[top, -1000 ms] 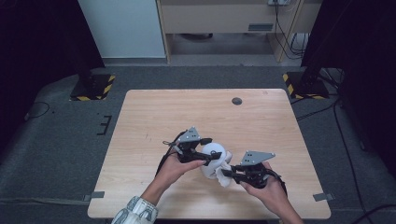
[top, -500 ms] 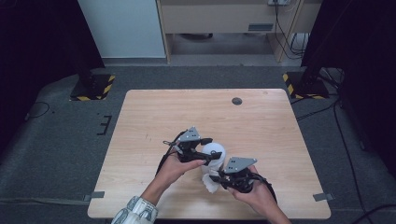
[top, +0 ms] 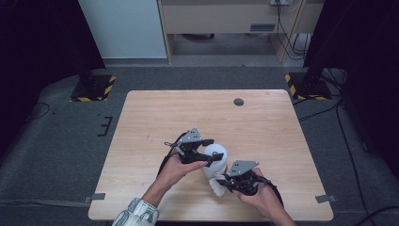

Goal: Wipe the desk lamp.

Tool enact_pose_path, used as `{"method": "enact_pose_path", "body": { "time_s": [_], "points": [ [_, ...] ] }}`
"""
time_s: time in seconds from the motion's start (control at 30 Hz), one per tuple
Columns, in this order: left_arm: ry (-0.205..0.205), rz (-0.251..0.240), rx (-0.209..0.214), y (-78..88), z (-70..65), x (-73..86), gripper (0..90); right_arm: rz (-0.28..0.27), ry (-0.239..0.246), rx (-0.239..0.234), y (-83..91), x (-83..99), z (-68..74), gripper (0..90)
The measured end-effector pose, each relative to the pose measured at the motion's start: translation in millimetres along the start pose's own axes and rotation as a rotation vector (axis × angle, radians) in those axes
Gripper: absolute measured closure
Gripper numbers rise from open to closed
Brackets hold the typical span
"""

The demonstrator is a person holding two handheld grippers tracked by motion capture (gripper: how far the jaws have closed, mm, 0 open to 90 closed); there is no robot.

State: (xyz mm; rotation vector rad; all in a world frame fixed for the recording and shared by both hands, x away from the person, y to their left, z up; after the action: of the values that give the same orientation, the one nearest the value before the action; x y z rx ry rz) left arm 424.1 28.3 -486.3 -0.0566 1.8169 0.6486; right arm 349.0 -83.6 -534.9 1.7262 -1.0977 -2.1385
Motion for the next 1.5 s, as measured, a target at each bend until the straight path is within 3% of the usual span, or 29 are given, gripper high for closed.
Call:
{"method": "enact_pose_path", "body": {
  "time_s": [0.17,0.27,0.43,0.6,0.7,0.9,1.17,1.33,1.4,1.5],
  "points": [
    [0.003,-0.001,0.0,-0.1,-0.2,-0.1,25.9,-0.075,-0.025,0.018,19.6,-11.2,-4.3,78.5],
    [0.001,0.001,-0.001,0.1,-0.1,0.0,25.9,-0.13,-0.017,0.016,27.6,-25.2,0.5,78.6],
    [0.0,0.002,-0.001,0.0,-0.1,-0.1,25.9,-0.159,0.006,0.015,25.8,-34.9,7.3,78.6],
    [0.001,0.002,-0.001,0.0,-0.2,-0.1,25.9,-0.128,0.04,0.008,10.8,-31.1,11.9,78.7],
    [0.001,0.002,-0.001,0.0,-0.1,-0.1,25.9,-0.072,0.05,-0.003,-4.7,-20.3,12.1,78.7],
    [0.0,0.003,-0.001,-0.1,-0.3,-0.2,25.9,-0.006,0.06,-0.006,-17.3,-8.3,11.3,78.7],
    [-0.003,0.003,0.001,0.0,0.1,-0.2,25.9,0.05,0.051,0.002,-15.6,6.3,4.1,78.7],
    [0.001,0.001,0.0,-0.2,-0.3,-0.3,25.9,0.044,0.023,0.03,-2.7,10.1,-5.2,78.6],
    [0.002,0.004,0.0,0.0,0.0,-0.1,25.9,-0.011,0.006,0.034,8.0,0.3,-5.4,78.6],
    [0.002,0.004,0.0,0.1,0.0,-0.1,25.9,-0.049,0.006,0.035,14.3,-8.8,-3.5,78.5]
  ]
}}
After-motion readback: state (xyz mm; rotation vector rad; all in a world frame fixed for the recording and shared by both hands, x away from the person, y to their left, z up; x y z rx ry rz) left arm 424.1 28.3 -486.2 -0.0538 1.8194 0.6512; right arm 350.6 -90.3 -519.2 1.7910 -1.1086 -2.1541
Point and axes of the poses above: each handheld gripper's, and its own axes: y roughly backward along the jaws, x roughly out of its underside, z roughly to its left, the point moved 7 cm from there along -y, roughly forward along the jaws, and after that the axes turned 2 degrees about -x, right-handed, at the moved point
